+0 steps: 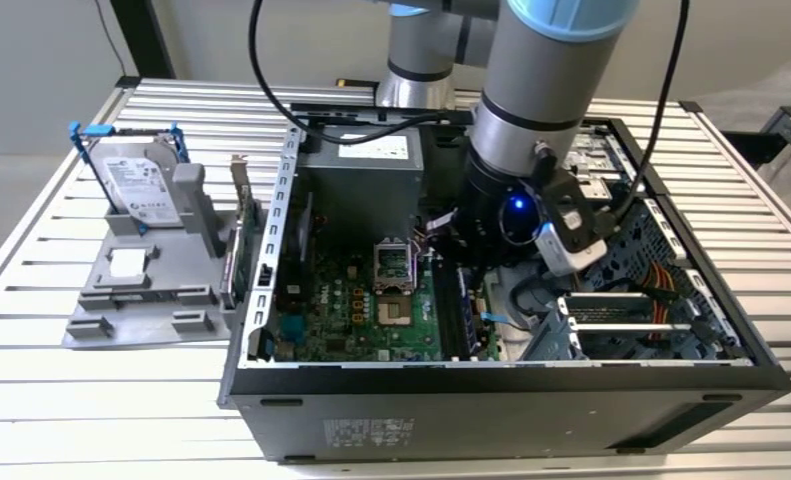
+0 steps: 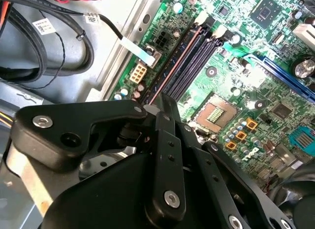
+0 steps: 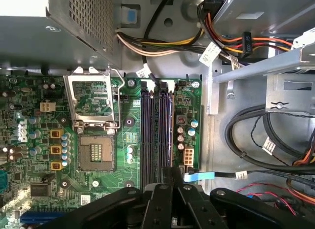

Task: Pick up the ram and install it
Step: 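Insert the ram into the slot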

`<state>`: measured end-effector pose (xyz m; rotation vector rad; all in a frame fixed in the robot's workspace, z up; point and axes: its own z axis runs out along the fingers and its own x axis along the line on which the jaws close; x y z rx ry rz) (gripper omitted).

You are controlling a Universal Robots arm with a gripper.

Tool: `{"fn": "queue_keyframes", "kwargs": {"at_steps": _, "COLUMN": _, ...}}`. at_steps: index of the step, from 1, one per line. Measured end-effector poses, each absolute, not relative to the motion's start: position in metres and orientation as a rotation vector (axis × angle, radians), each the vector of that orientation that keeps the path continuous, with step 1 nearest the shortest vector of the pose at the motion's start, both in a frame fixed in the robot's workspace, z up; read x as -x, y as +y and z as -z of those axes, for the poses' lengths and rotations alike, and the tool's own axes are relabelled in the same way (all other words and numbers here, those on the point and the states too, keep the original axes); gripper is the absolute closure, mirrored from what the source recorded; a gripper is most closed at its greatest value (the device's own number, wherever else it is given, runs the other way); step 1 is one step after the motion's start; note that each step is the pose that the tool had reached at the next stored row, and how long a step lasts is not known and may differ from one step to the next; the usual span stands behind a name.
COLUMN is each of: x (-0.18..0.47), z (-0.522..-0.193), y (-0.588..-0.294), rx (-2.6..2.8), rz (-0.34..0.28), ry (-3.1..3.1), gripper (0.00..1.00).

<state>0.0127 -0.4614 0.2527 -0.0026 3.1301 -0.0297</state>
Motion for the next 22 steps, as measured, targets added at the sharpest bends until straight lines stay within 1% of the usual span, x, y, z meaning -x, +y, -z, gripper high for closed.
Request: {"fn": "queue_keyframes", "kwargs": {"at_steps": 22, "x": -0.0073, "z": -0.2563, "y": -0.4614, "rx": 0.003, "rz": 0.03, "ry": 3.13, "gripper": 1.0}}
